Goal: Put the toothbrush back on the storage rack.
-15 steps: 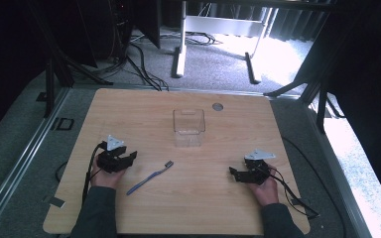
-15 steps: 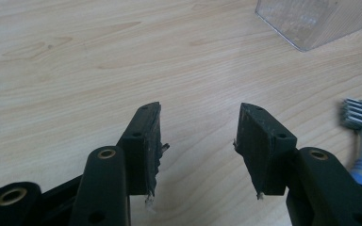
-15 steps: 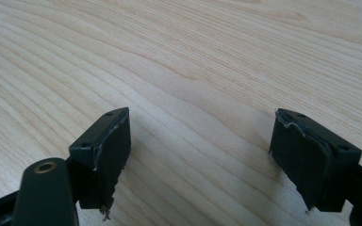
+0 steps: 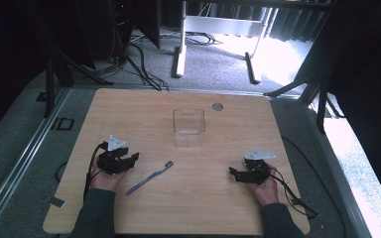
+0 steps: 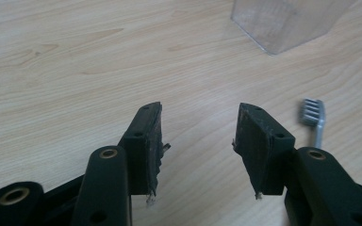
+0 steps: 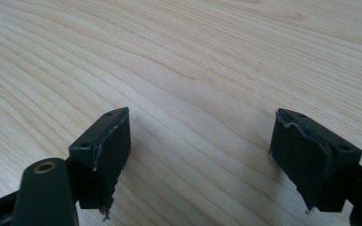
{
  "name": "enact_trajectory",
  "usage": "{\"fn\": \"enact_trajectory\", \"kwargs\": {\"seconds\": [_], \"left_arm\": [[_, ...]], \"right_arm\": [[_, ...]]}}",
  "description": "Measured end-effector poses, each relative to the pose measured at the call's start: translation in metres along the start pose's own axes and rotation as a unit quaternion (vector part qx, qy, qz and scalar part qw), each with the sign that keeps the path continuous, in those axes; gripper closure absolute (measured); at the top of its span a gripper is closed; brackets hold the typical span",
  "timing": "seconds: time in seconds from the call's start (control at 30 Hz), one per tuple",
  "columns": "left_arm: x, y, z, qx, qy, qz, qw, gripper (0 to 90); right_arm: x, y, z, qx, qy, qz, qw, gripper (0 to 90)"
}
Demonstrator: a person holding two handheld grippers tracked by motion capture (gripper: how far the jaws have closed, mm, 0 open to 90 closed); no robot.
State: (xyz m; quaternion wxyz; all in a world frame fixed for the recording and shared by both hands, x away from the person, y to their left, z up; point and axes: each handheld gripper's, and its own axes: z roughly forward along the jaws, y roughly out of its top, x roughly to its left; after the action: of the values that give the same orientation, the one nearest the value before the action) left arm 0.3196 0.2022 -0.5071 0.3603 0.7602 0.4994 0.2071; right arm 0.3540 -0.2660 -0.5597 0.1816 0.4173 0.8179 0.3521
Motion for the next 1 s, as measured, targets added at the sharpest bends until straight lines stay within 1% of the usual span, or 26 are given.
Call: {"fn": "enact_trajectory", "kwargs": {"seconds": [0.03, 0.1, 0.2, 0.33, 0.4, 0.57, 0.73, 0.87, 0.9, 0.97, 1.0], "left_arm": [[0.0, 0.0, 0.0, 0.0, 0.0, 0.0, 1.0, 52.3], [-0.003, 0.003, -0.003, 0.007, -0.005, 0.007, 0.9999, 53.0], [-0.006, 0.004, -0.005, 0.016, -0.006, 0.018, 0.9997, 53.4], [-0.008, 0.006, -0.007, 0.021, -0.008, 0.028, 0.9993, 53.6], [-0.009, 0.007, -0.009, 0.02, -0.012, 0.03, 0.9993, 55.3], [-0.009, 0.01, -0.01, 0.029, -0.014, 0.035, 0.9989, 55.4], [-0.011, 0.013, -0.013, 0.032, -0.017, 0.04, 0.9985, 55.3], [-0.014, 0.015, -0.013, 0.041, -0.022, 0.045, 0.9979, 55.9], [-0.014, 0.015, -0.014, 0.044, -0.024, 0.047, 0.9977, 58.0], [-0.016, 0.016, -0.014, 0.048, -0.025, 0.05, 0.9973, 58.1], [-0.017, 0.017, -0.014, 0.051, -0.027, 0.054, 0.9968, 58.0]], "right_arm": [[0.0, 0.0, 0.0, 0.0, 0.0, 0.0, 1.0, 20.6], [0.0, 0.0, 0.0, 0.0, 0.0, 0.0, 1.0, 20.6], [0.0, 0.0, 0.0, 0.0, 0.0, 0.0, 1.0, 20.6], [0.0, 0.0, 0.0, 0.0, 0.0, 0.0, 1.0, 20.6], [0.0, 0.0, 0.0, 0.0, 0.0, 0.0, 1.0, 20.6], [0.0, 0.0, 0.0, 0.0, 0.0, 0.0, 1.0, 20.6], [0.0, 0.0, 0.0, 0.0, 0.0, 0.0, 1.0, 20.6], [0.0, 0.0, 0.0, 0.0, 0.0, 0.0, 1.0, 20.6], [0.0, 0.0, 0.0, 0.0, 0.0, 0.0, 1.0, 20.6], [0.0, 0.0, 0.0, 0.0, 0.0, 0.0, 1.0, 20.5], [0.0, 0.0, 0.0, 0.0, 0.0, 0.0, 1.0, 20.6]]}}
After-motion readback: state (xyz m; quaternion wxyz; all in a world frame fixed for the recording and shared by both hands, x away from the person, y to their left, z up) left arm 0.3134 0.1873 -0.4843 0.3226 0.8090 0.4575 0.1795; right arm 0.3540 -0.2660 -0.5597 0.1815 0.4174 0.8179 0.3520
